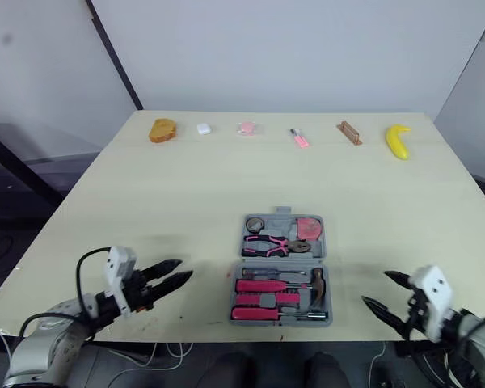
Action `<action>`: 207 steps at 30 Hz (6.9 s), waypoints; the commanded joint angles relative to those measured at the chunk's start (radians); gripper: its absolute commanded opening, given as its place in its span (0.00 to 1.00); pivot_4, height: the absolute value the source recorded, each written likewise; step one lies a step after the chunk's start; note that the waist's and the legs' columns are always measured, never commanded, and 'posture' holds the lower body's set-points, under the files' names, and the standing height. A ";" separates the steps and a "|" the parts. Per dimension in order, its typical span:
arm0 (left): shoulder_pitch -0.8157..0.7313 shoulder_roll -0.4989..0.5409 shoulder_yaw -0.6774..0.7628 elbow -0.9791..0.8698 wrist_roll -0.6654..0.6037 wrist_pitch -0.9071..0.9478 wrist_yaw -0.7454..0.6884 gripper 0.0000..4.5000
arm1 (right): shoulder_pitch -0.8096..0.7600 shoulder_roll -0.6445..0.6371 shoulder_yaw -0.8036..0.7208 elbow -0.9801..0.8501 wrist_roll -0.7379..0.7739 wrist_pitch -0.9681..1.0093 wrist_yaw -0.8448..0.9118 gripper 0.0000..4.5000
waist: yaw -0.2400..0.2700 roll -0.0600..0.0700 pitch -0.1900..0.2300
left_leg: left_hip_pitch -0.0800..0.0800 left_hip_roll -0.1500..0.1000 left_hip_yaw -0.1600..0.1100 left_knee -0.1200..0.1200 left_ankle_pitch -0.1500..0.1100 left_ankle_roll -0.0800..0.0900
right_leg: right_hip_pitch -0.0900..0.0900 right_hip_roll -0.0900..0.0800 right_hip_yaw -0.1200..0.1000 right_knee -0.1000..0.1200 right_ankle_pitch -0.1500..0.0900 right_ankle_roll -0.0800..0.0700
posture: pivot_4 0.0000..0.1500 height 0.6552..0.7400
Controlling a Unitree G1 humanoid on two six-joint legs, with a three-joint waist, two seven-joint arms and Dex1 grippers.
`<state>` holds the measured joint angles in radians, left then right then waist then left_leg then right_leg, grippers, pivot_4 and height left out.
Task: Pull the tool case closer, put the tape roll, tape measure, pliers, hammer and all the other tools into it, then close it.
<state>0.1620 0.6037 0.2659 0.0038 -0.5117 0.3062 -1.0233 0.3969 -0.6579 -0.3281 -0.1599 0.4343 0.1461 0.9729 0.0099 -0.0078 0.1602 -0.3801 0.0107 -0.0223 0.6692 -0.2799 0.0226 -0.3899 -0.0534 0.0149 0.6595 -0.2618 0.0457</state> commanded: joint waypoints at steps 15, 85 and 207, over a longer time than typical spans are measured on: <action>-0.206 0.037 -0.176 0.114 0.134 -0.038 -0.046 0.68 | -0.218 -0.065 0.129 -0.170 -0.009 0.269 -0.122 0.77 | 0.000 -0.001 0.000 | -0.001 0.001 0.001 0.001 0.000 0.000 | -0.001 0.001 0.001 0.000 0.002 0.003 | 1.00 1.00; -0.364 -0.068 -0.506 0.248 0.420 -0.090 -0.101 0.00 | -0.727 -0.060 0.693 0.071 -0.443 0.371 0.091 0.02 | -0.021 -0.001 -0.001 | -0.006 -0.004 -0.003 0.003 0.000 0.000 | -0.006 0.001 -0.001 0.003 0.002 0.003 | 1.00 1.00; -0.416 -0.062 -0.481 0.119 0.187 -0.171 -0.284 0.01 | -0.867 -0.021 0.353 0.260 0.109 0.894 -0.094 1.00 | -0.021 -0.001 0.002 | -0.007 -0.004 -0.002 0.001 0.000 0.000 | -0.007 0.001 0.000 0.001 0.002 0.003 | 1.00 1.00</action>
<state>-0.2458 0.5478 -0.1955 0.1075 -0.3467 0.1783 -1.2907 -0.4348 -0.6848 0.0167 0.0586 0.5472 1.0007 0.8872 -0.0114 -0.0085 0.1618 -0.3885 0.0068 -0.0238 0.6702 -0.2796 0.0227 -0.3980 -0.0522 0.0148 0.6608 -0.2595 0.0488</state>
